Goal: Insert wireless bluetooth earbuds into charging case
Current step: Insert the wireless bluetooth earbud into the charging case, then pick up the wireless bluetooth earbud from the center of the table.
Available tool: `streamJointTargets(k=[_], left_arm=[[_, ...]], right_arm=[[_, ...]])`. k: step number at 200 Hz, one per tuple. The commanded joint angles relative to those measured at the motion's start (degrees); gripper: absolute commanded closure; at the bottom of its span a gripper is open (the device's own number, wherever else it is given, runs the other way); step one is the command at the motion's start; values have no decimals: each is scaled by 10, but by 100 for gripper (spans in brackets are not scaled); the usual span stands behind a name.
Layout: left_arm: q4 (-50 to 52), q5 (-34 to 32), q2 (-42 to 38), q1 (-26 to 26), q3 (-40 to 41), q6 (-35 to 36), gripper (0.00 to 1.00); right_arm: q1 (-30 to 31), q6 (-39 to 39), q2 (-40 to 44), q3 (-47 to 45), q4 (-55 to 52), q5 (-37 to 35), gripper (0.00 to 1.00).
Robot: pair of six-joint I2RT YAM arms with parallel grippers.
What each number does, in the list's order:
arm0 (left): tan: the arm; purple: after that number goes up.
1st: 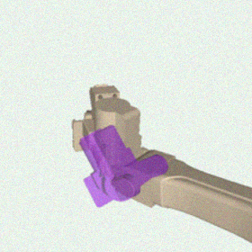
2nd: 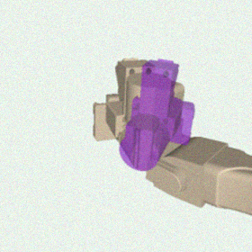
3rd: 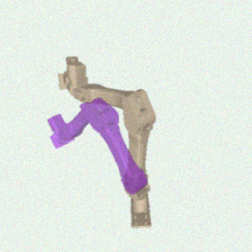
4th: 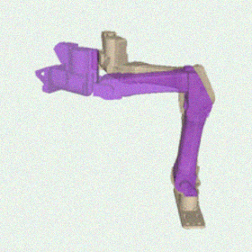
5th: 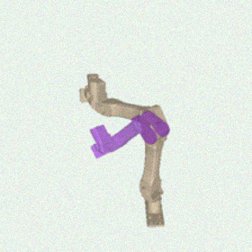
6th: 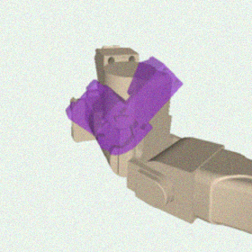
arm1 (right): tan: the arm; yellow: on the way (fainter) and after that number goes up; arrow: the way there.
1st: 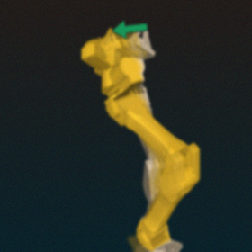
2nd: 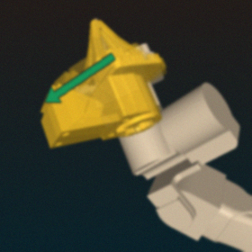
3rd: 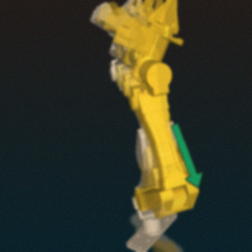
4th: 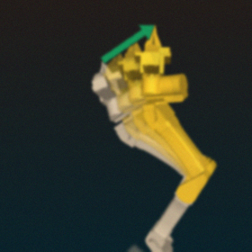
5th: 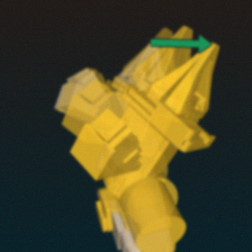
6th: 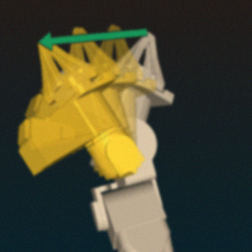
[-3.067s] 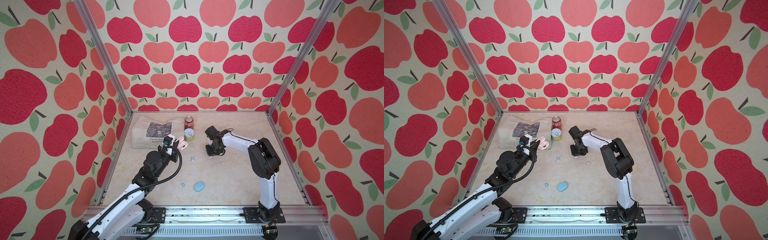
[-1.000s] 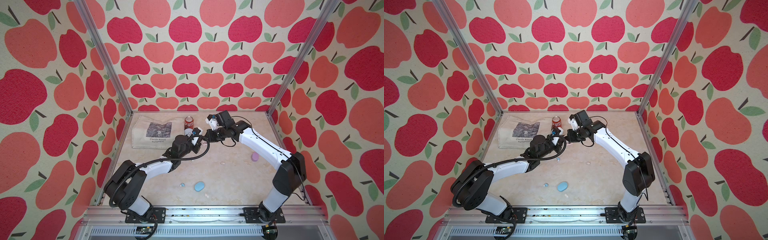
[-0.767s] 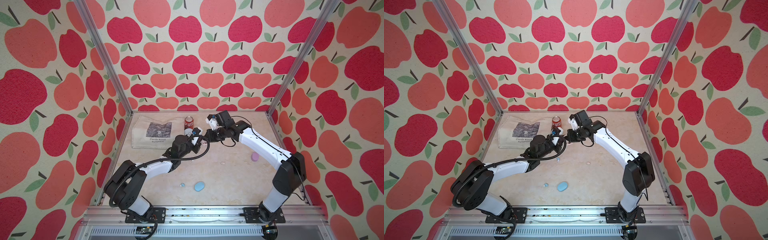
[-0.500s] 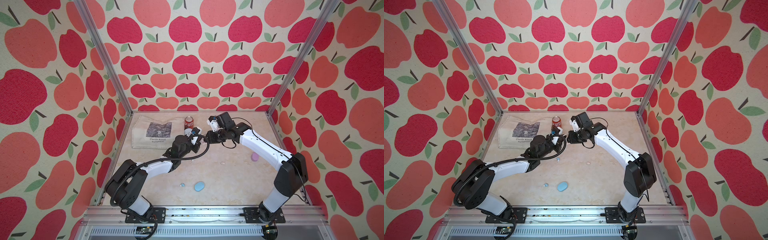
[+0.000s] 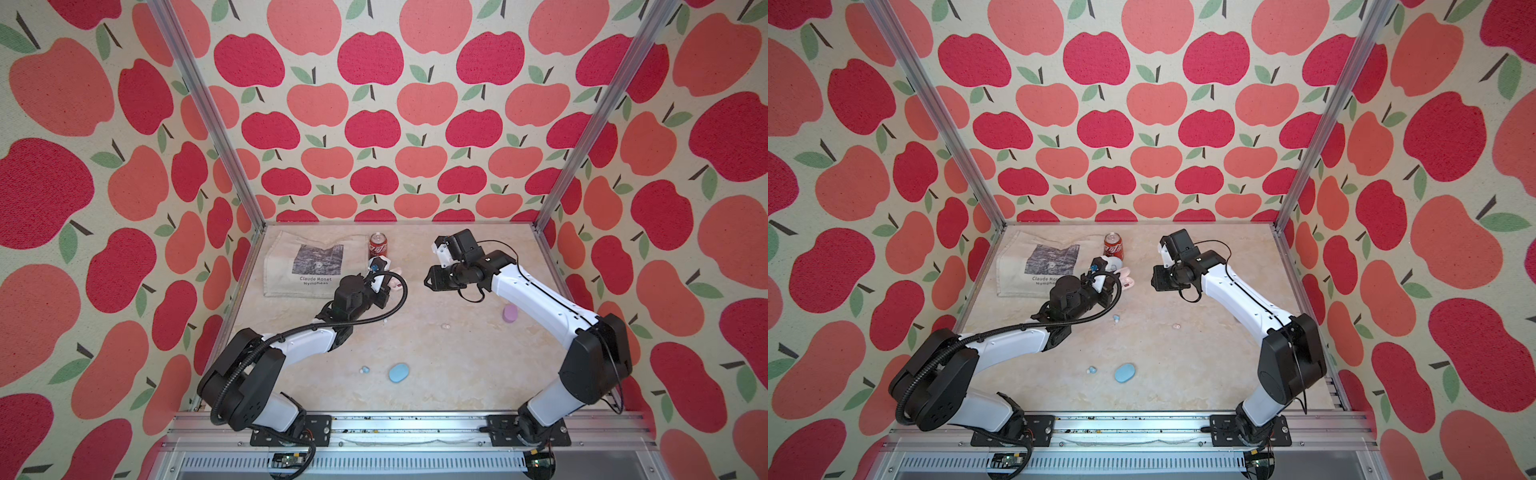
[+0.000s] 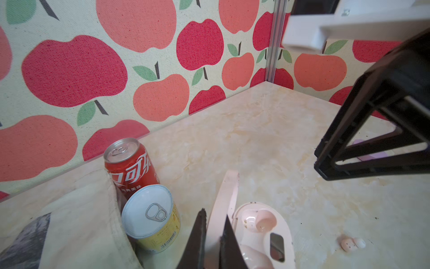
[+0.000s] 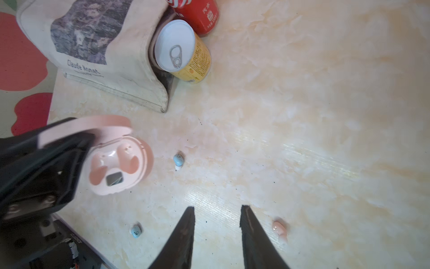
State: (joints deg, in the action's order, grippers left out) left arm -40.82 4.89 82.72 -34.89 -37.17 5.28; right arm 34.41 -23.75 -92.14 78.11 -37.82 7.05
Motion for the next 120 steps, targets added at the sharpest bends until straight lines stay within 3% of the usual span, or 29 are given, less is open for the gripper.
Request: streamJointTargets(k=[1,31,68,120], left_arm=[[9,-7,-29,-1,14,-15,100],[18,-3,-42,-6,22,-16,100],[15,1,-52,-8,29,-18,100],[24,-2,-79,-8,44,-30,100]], right_arm=[[-14,-8,-9,-17,-53,-22,62],[-22,34,-30,-41,-85,-17,60],[-6,191,-76,-27,-139,-17,58],[28,403,-144,-7,-167,-72,57]])
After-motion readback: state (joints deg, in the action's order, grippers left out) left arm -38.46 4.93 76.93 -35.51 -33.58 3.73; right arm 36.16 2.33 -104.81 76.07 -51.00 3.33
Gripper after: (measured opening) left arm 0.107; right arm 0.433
